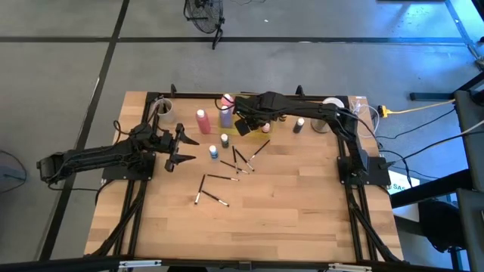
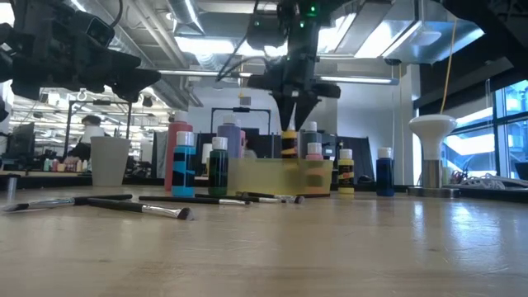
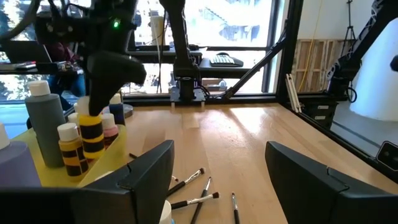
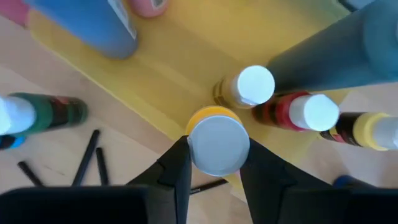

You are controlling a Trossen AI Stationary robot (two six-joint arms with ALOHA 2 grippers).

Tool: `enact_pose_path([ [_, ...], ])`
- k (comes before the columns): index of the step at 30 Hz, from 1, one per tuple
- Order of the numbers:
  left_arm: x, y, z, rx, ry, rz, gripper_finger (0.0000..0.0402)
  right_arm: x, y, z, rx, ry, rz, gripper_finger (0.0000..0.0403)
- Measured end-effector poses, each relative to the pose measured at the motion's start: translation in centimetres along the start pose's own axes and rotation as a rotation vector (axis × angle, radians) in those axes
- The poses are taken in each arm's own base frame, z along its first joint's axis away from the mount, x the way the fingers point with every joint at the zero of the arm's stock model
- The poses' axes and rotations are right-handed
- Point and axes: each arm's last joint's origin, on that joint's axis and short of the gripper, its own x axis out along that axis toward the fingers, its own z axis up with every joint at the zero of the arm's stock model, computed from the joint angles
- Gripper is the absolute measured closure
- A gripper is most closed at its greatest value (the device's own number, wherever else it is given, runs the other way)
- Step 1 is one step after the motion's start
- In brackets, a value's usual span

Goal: Pick & Place Paint Supplies
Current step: Put the small yellow paint bottle into the yellow bin, then put the small light yellow paint bottle into the yellow bin

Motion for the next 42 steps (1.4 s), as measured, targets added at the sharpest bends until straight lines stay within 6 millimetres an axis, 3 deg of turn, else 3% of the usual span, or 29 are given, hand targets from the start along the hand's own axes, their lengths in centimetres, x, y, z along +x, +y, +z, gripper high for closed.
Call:
enact_pose_path([
  [8, 0.0, 0.0, 0.0, 0.0, 0.0, 0.0, 0.0152, 2.0, -0.4, -0.3, 0.009, 0.046, 0.016, 0.0291],
  [15, 0.0, 0.0, 0.0, 0.0, 0.0, 0.0, 0.0153, 2.3, -0.3, -0.4, -0.009, 0.044, 0.025, 0.0287],
  [22, 0.0, 0.0, 0.0, 0.0, 0.0, -0.001, 0.0153, 2.3, -0.5, -0.7, 0.023, 0.073, 0.008, 0.0111],
  [25, 0.0, 0.0, 0.0, 0.0, 0.0, -0.001, 0.0152, 2.3, -0.5, -0.7, 0.018, 0.074, 0.01, 0.0054],
  [30, 0.0, 0.0, 0.0, 0.0, 0.0, -0.002, 0.0152, 0.9, -0.4, -0.3, -0.033, 0.111, 0.068, 0.001],
  [35, 0.0, 0.0, 0.0, 0.0, 0.0, -0.002, 0.0153, -0.9, -0.6, 0.1, -0.018, 0.119, 0.072, 0.0005],
  [42, 0.0, 0.0, 0.0, 0.0, 0.0, -0.003, 0.0153, -5.5, -2.5, 0.2, 0.042, 0.198, -0.034, 0.0004],
])
